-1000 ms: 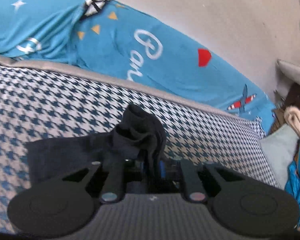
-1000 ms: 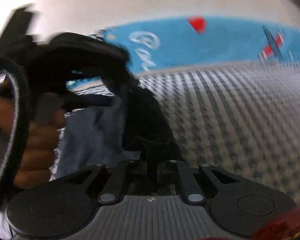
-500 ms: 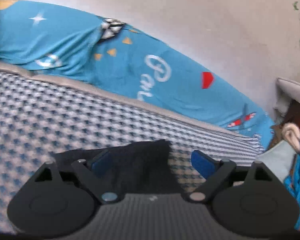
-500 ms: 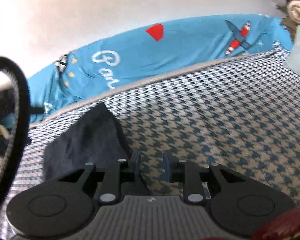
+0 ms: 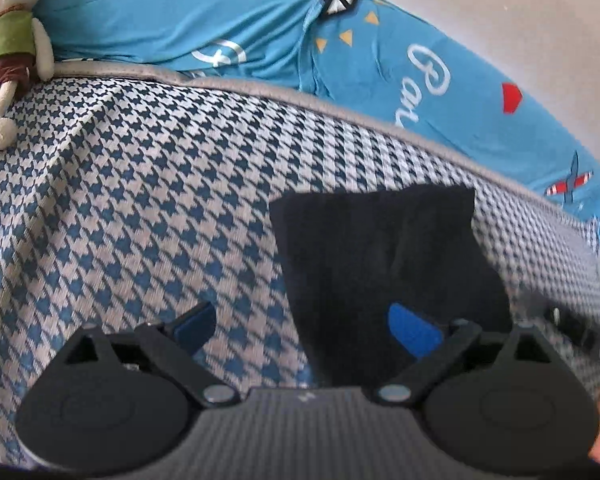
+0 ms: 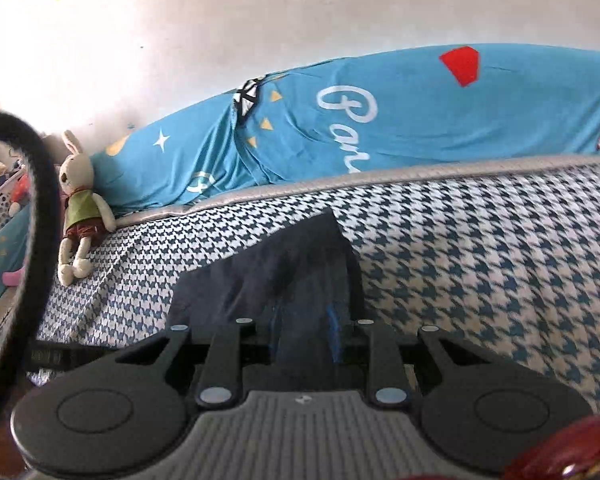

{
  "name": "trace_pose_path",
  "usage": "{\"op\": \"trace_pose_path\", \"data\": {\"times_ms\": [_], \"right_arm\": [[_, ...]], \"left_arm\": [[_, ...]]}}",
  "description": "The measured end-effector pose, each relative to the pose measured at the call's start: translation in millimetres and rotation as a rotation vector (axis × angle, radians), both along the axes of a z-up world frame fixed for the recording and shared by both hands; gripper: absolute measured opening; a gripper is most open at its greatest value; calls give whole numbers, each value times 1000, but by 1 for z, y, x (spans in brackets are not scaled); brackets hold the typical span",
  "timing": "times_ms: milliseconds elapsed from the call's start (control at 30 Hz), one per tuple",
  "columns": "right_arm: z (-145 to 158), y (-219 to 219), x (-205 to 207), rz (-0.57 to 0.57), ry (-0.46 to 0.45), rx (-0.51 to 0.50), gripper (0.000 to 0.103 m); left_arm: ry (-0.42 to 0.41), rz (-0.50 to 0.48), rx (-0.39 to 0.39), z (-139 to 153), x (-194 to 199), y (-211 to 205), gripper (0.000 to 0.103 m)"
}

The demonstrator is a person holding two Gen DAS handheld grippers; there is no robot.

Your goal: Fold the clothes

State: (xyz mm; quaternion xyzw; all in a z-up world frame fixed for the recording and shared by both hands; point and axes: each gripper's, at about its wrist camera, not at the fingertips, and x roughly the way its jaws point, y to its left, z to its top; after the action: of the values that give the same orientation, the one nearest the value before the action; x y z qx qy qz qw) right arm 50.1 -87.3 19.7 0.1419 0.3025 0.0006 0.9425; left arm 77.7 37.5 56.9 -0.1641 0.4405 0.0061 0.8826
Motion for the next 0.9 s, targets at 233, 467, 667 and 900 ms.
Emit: {"op": "trace_pose_path", "data": {"times_ms": [233,467,667,900], "right_arm": [[-4,2,23,11,8,-4,25],[-7,5,46,11,22,-4,25],[-10,8,65,27,28,-5,24],[-18,16,83,25,54,-53,25]], "left_arm": [[10,-111,38,-7,-22,-16,97],[-3,-171,28,-8,-35,-23,97],[8,-192,23,-13,-34,-26,97],[26,-245,61,-21,-35,-34,97]]}}
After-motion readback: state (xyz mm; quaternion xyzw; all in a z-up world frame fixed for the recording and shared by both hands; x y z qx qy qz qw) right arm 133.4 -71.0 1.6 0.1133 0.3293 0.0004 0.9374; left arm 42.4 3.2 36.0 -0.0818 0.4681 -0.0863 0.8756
